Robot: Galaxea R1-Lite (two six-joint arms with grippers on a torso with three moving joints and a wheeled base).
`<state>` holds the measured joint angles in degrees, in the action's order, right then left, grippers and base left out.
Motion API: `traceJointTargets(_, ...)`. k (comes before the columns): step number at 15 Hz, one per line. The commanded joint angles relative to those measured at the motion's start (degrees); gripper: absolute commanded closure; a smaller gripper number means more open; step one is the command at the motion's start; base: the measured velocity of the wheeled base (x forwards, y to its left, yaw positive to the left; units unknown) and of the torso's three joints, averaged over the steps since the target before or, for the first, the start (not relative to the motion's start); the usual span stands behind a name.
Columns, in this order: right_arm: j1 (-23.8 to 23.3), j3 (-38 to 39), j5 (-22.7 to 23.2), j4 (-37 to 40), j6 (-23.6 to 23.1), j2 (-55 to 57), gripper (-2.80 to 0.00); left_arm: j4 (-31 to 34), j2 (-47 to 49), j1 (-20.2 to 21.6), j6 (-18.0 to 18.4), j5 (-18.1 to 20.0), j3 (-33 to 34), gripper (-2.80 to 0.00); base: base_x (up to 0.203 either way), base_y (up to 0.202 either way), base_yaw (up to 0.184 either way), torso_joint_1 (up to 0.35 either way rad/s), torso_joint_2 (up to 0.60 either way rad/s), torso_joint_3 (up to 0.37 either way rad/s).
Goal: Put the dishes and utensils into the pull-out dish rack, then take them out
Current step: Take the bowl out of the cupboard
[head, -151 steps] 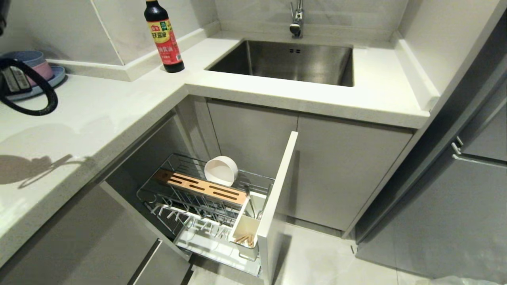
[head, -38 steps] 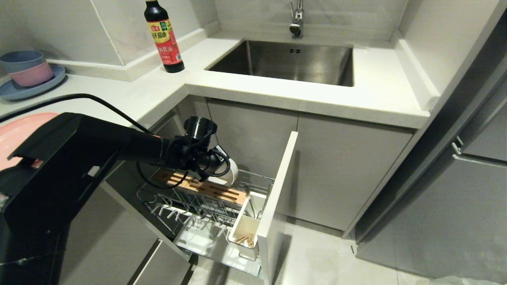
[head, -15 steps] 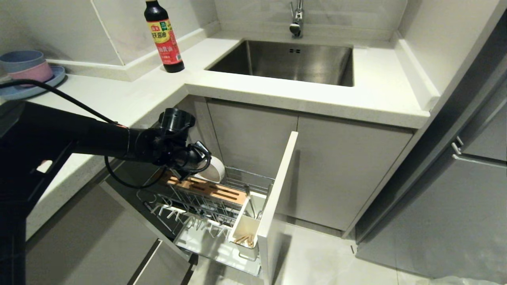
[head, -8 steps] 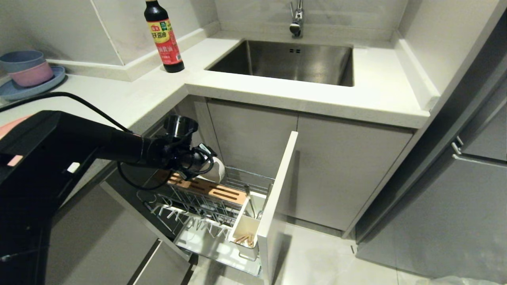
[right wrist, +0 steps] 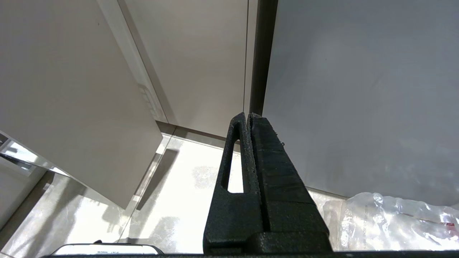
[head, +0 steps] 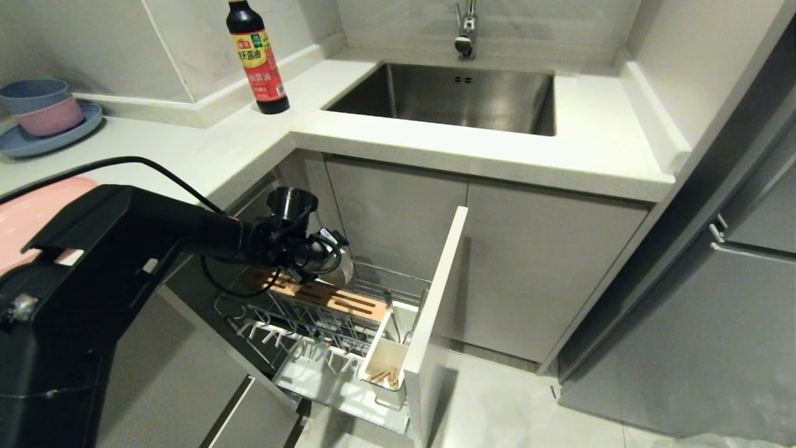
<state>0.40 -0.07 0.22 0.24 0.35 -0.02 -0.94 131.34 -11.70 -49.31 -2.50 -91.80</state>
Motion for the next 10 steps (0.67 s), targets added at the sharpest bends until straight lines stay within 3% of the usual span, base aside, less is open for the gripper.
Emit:
traceJointTargets(1, 0.0, 0.1, 0.0, 0.0, 0.0, 0.0, 0.00, 0.0, 1.0, 0.2, -0.3, 0.0, -1.1, -2.80, 0.000, 0.000, 0.000, 0.000, 0.00, 0.000)
traceJointTargets(8, 0.0, 0.0, 0.0, 0.0, 0.0, 0.0, 0.00, 0.0, 2.3, 0.5, 1.0, 0.0, -3.3, -2.80, 0.000, 0.000, 0.000, 0.000, 0.00, 0.000)
traceJointTargets(9, 0.0, 0.0, 0.0, -0.1, 0.0, 0.0, 0.00, -0.1, 2.5, 0.5, 1.5, 0.0, -3.3, 0.00, 0.000, 0.000, 0.000, 0.000, 0.00, 0.000)
traceJointTargets(10, 0.0, 0.0, 0.0, -0.1, 0.0, -0.1, 0.00, -0.1, 2.5, 0.5, 1.6, 0.0, -3.3, 0.00, 0.000, 0.000, 0.000, 0.000, 0.00, 0.000)
